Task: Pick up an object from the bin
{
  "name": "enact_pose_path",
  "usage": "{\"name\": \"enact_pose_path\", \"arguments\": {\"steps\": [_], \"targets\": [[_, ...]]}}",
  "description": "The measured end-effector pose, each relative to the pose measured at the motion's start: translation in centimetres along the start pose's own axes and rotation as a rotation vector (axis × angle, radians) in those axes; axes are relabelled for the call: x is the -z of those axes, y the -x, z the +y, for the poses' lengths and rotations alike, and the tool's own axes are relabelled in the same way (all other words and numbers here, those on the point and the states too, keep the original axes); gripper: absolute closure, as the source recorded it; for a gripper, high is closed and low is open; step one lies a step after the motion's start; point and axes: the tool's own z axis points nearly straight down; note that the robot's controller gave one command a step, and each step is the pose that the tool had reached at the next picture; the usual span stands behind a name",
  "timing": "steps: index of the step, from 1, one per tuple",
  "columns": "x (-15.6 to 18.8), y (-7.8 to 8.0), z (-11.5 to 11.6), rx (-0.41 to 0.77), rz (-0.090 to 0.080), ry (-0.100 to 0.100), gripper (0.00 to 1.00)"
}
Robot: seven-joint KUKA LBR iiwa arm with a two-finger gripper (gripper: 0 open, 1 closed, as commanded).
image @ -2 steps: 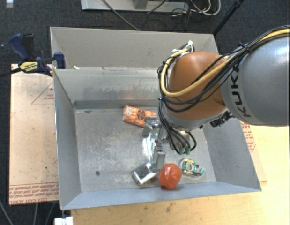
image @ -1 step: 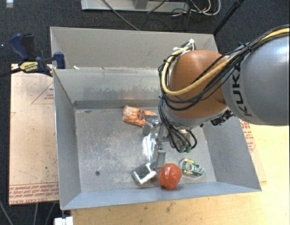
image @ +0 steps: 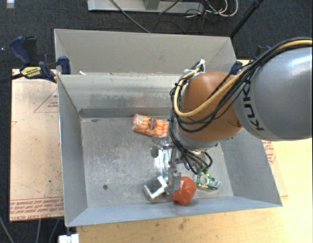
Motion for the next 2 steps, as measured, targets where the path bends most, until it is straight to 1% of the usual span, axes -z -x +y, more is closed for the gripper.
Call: {"name": "enact_pose_path", "arguments": {"steps": [1, 2], "targets": [[-1.2, -1.8, -0.3, 0.311, 0.003, 0.001, 0.0], [-5.2, -1.6, -1.1, 0.414, 0.003, 0.001, 0.0]]}}
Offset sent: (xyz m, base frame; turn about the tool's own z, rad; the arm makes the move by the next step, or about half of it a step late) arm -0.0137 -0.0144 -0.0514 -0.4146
